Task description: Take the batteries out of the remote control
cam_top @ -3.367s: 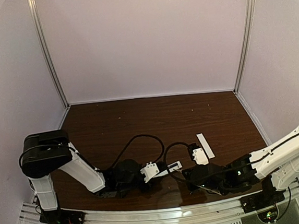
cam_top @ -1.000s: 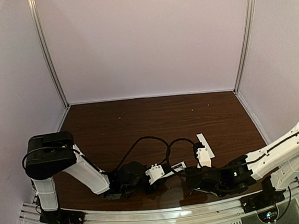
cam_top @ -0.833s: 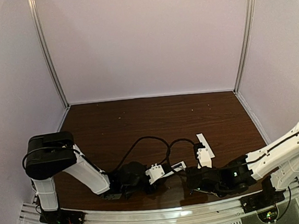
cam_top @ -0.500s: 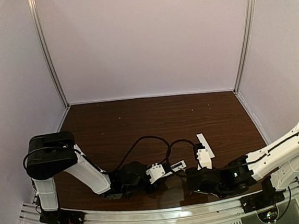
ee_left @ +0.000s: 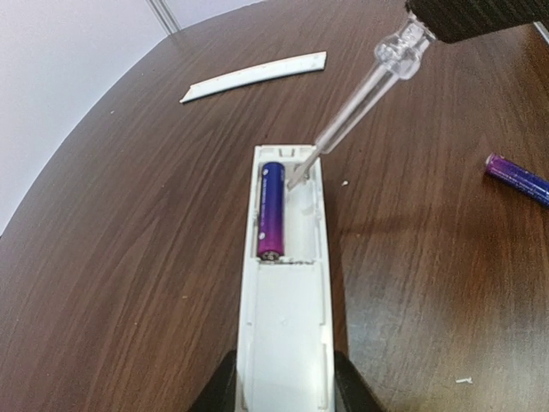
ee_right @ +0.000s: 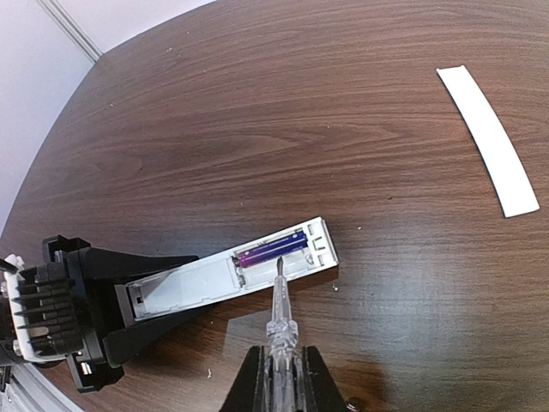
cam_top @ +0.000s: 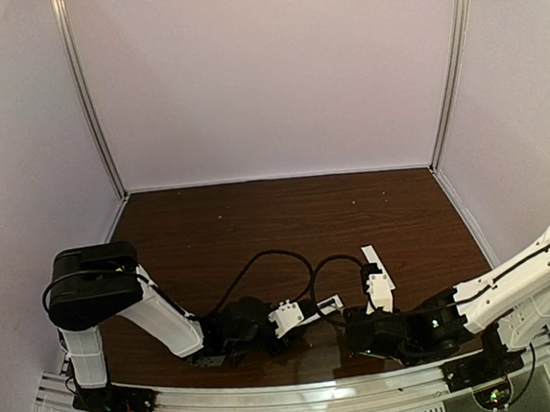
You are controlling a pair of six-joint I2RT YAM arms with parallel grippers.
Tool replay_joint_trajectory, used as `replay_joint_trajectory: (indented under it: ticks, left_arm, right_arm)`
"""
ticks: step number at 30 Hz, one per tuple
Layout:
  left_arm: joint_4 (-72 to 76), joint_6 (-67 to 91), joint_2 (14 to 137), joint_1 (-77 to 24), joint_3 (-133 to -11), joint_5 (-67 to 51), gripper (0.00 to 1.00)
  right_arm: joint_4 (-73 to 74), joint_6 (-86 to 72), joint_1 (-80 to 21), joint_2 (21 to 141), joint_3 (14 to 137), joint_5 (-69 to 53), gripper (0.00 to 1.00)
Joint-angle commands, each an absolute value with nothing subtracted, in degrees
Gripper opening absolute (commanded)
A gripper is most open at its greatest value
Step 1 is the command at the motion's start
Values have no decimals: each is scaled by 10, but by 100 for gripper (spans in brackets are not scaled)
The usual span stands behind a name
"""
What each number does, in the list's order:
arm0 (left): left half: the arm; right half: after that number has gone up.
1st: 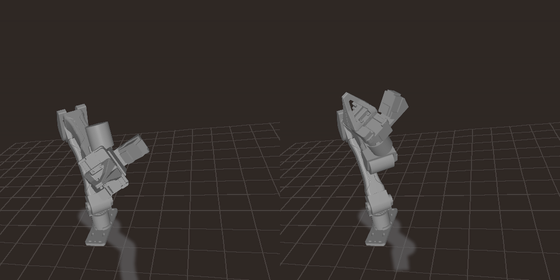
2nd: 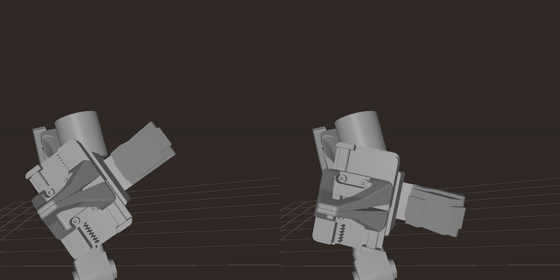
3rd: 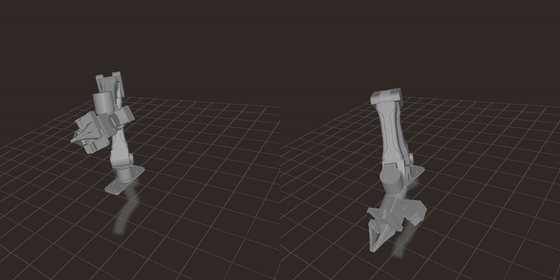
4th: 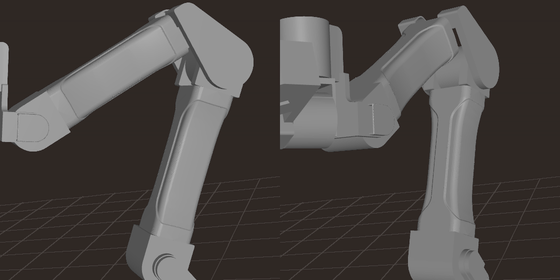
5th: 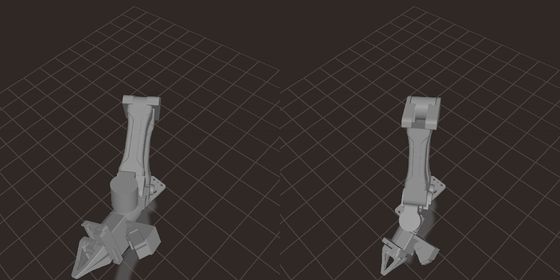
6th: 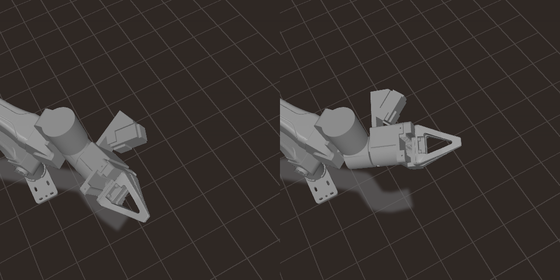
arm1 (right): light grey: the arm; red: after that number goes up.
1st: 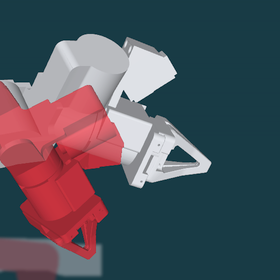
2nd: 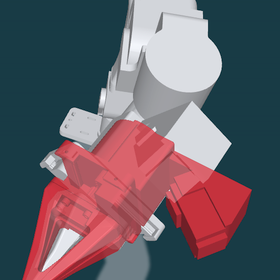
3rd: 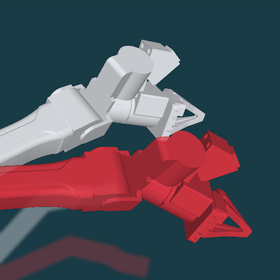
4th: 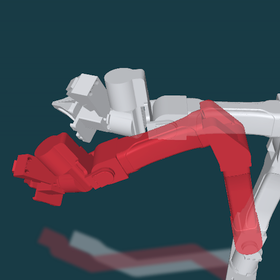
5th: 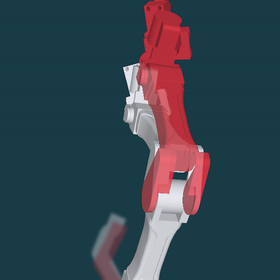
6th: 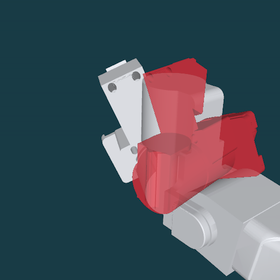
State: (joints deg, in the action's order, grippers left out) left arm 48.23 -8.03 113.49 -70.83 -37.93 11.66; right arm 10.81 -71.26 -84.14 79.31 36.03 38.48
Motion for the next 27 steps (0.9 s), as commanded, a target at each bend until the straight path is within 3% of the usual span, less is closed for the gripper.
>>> replay_joint_trajectory:
  ticks: [1,27]
  left_arm:
    - [473,-83,1149,-710,-383,110,0]
    - [472,-77,1151,-714,-388,110,0]
  right_arm:
    - [98,-723,-844,798,355,406,0]
    - [114,-738,-838,816,365,399,0]
